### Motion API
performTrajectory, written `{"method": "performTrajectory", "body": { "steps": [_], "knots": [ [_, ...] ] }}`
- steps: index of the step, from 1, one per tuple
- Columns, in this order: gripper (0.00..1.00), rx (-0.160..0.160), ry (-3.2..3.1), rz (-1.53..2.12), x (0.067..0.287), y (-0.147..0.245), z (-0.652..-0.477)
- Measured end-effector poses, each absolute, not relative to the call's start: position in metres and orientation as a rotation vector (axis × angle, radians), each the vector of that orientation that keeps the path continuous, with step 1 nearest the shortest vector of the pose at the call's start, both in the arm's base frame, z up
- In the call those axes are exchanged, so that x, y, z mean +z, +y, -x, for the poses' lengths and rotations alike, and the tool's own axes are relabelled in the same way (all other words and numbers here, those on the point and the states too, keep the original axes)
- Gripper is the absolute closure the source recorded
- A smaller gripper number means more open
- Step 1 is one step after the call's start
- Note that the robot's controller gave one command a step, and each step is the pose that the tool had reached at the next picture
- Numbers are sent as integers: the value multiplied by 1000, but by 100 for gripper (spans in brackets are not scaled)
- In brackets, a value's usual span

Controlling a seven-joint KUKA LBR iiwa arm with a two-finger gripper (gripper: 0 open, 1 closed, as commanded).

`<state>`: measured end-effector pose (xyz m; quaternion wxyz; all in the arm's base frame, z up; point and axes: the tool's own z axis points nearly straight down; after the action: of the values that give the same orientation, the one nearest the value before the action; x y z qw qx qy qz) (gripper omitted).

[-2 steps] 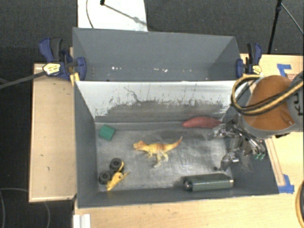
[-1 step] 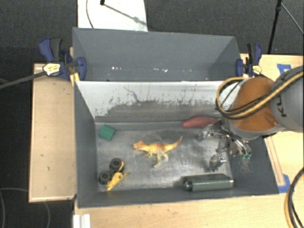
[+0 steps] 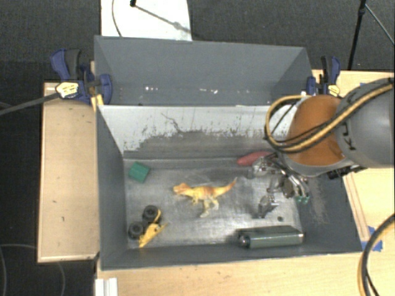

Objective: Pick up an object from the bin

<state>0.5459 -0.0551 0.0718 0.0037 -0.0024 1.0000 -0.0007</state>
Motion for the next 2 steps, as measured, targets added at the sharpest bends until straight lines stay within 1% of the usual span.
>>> {"method": "performTrajectory", "body": {
  "steps": [1,2],
  "knots": [
    [0,-2,3129,59,72,-32,-529],
    [0,-2,3132,126,76,21,-519]
  ]
}}
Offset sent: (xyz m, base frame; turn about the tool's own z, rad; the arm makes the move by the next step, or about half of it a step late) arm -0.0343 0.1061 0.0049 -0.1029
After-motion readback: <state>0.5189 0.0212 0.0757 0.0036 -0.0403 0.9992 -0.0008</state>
